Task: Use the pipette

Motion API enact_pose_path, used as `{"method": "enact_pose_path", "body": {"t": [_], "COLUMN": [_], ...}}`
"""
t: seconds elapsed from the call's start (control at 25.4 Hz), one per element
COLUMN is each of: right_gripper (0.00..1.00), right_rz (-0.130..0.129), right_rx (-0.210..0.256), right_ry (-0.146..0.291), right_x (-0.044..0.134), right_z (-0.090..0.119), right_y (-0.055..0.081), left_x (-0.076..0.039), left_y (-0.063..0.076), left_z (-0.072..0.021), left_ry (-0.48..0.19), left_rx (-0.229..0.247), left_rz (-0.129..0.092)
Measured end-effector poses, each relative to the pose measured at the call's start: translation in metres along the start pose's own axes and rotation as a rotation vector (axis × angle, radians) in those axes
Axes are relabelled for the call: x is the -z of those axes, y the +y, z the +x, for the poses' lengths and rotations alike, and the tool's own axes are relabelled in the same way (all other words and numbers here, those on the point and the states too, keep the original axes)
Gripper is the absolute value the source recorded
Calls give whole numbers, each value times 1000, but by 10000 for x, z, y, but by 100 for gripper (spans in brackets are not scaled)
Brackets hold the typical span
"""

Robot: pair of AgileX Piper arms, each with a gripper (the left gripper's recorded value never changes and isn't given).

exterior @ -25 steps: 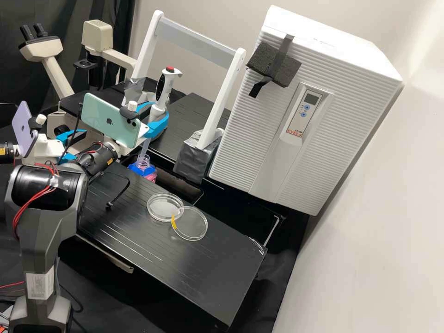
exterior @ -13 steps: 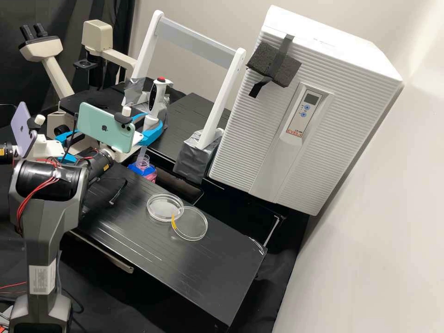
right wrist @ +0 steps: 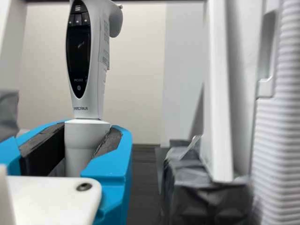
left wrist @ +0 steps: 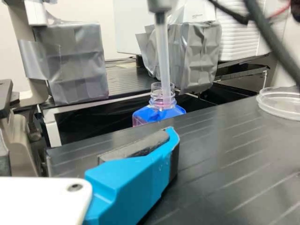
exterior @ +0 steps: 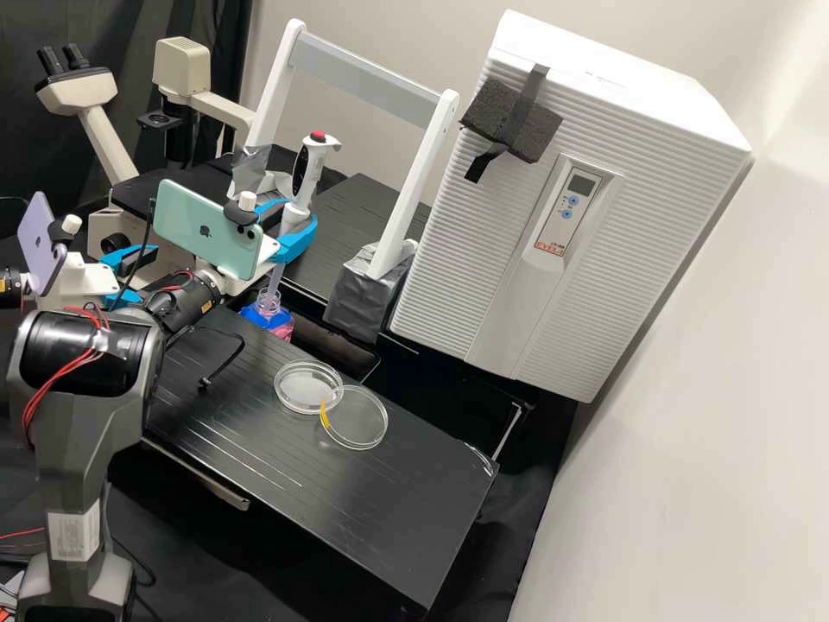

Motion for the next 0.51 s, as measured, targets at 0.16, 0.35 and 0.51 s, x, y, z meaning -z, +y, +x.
{"method": "enact_pose_path", "body": {"t": [0.16,0.35,0.51], "right_gripper": [0,0,0], "right_rz": [32,85,133], "right_rx": [-49,-102,-162], "right_ry": [21,49,71], "right_x": [78,167,222], "right_z": [-4,-40,-82], "right_y": [189,415,639], "left_x": [-55,-143,-191], "left_y": [-24,-78,-102], "left_z": [-81,-159,-185], "left_ry": [-19,-54,-74], "left_rx": [9,14,12], "left_rz": [-8,-19,-21]}}
